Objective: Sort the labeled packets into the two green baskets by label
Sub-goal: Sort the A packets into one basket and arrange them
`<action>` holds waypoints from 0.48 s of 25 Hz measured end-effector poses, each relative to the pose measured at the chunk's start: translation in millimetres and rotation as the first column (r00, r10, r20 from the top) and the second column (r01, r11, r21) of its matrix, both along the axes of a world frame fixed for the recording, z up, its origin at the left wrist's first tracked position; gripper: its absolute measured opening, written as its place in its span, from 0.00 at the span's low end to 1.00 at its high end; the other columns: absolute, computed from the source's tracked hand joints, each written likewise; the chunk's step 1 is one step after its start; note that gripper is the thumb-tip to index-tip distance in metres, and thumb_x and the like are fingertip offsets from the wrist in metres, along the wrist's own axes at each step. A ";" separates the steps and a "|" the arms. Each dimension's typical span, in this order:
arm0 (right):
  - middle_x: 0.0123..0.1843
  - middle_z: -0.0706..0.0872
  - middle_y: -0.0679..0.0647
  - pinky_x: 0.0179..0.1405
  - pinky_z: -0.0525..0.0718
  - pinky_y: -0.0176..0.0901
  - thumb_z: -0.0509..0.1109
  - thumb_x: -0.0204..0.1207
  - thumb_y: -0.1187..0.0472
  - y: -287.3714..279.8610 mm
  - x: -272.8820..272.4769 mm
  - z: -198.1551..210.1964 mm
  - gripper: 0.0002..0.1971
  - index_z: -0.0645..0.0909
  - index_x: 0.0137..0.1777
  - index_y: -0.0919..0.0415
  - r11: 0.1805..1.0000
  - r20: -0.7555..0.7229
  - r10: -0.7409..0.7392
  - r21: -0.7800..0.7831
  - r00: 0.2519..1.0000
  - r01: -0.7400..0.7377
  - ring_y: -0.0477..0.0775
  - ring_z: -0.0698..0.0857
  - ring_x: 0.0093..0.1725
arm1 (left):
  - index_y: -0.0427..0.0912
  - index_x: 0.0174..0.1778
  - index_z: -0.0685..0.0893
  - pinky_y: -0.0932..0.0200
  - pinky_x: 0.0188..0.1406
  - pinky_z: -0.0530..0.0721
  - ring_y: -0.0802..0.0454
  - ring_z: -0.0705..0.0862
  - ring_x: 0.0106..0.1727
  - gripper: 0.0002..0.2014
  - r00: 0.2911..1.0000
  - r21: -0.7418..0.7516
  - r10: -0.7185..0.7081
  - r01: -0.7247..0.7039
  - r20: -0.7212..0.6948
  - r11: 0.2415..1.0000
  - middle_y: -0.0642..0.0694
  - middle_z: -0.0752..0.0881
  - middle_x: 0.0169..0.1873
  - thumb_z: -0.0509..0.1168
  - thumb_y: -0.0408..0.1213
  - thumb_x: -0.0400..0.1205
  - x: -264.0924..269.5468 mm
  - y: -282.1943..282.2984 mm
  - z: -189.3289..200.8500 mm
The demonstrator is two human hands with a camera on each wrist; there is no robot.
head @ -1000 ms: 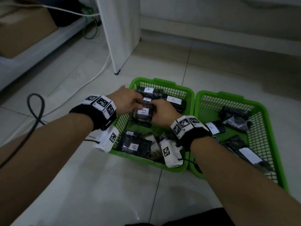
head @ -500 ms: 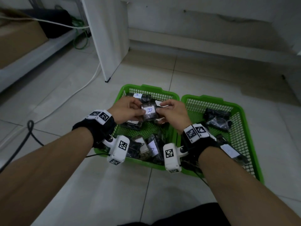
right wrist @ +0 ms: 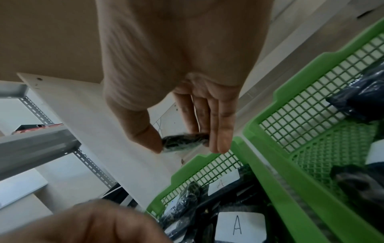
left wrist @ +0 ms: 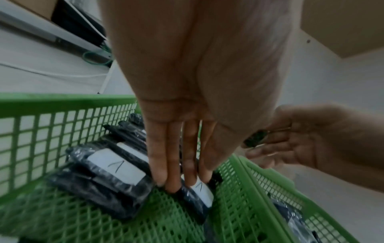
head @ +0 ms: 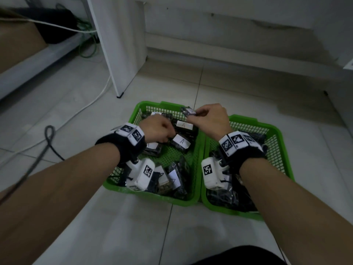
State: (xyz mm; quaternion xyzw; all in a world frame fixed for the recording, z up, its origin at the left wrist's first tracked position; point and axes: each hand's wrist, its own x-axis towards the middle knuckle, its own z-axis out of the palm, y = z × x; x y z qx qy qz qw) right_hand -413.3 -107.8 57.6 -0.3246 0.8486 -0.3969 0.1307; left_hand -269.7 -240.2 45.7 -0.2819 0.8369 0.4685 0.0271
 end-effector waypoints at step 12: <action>0.36 0.93 0.52 0.50 0.91 0.64 0.83 0.63 0.54 12.7 -20.8 -28.1 0.07 0.89 0.30 0.53 0.998 0.256 -0.049 0.057 0.965 0.036 0.57 0.93 0.45 | 0.49 0.80 0.72 0.61 0.71 0.70 0.47 0.72 0.78 0.29 0.816 -0.163 -0.440 0.525 0.373 0.835 0.45 0.70 0.80 0.56 0.26 0.81 -28.9 19.3 -45.3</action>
